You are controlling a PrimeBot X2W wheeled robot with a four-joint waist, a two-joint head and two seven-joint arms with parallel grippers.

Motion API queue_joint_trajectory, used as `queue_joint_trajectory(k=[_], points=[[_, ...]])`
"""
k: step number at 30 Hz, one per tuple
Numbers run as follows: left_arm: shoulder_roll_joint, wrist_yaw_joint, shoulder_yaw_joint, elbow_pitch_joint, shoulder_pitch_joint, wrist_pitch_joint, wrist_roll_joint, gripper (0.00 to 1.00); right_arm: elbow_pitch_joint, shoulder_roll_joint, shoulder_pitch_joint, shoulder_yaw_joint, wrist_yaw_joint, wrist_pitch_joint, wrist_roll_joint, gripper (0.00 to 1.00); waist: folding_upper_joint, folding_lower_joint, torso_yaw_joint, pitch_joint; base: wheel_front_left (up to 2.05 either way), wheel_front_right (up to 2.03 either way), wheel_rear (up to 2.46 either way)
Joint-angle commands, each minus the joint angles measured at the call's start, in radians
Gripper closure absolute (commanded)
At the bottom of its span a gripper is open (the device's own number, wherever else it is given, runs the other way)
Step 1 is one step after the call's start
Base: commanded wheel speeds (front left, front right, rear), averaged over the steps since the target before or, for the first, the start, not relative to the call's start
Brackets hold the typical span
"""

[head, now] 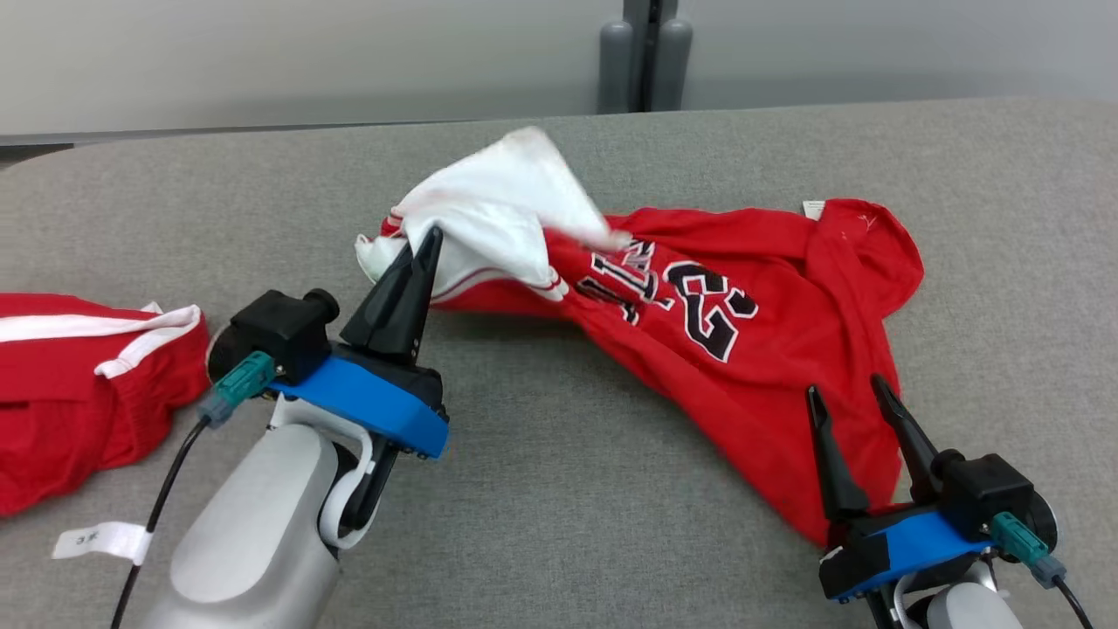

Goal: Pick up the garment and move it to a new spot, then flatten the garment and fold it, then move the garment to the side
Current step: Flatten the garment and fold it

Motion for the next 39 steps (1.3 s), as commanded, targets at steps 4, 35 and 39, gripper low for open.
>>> queue_joint_trajectory(k=[4, 35, 39], points=[[0.003, -0.001, 0.093, -0.173, 0.083, -0.004, 0.155, 1.0, 0.021, 0.0, 0.011, 0.008, 0.0, -0.005, 0.023, 0.0, 0.0, -0.0001, 0.031, -0.036, 0.0, 0.0, 0.0], [-0.049, -0.001, 0.12, 0.135, 0.114, 0.015, 0.079, 0.0, 0.074, -0.001, 0.026, 0.055, 0.0, -0.004, 0.03, 0.0, 0.0, -0.0001, 0.022, -0.073, 0.0, 0.0, 0.0], [-0.065, -0.001, 0.062, 0.225, 0.04, 0.057, 0.058, 0.0, 0.075, -0.001, 0.024, 0.055, 0.0, -0.004, 0.033, 0.0, 0.0, -0.0001, 0.016, -0.064, 0.0, 0.0, 0.0]])
